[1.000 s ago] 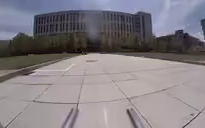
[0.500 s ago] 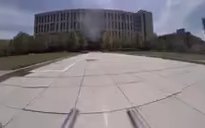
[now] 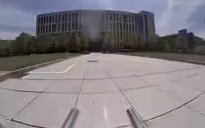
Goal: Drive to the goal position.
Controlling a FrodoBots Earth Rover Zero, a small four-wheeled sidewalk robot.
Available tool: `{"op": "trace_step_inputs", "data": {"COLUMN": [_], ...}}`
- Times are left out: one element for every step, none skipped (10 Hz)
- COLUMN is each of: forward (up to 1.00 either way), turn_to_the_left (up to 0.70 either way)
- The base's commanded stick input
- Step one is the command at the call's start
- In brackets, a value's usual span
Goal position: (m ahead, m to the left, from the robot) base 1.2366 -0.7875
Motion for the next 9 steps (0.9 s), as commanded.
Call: {"op": "trace_step_inputs", "data": {"forward": [0.5,0.5,0.5,0.5,0.5,0.5,0.5,0.5,0.5], "turn_to_the_left": [0.0,0.0,0.0,0.0,0.0,0.0,0.0,0.0,0.0]}}
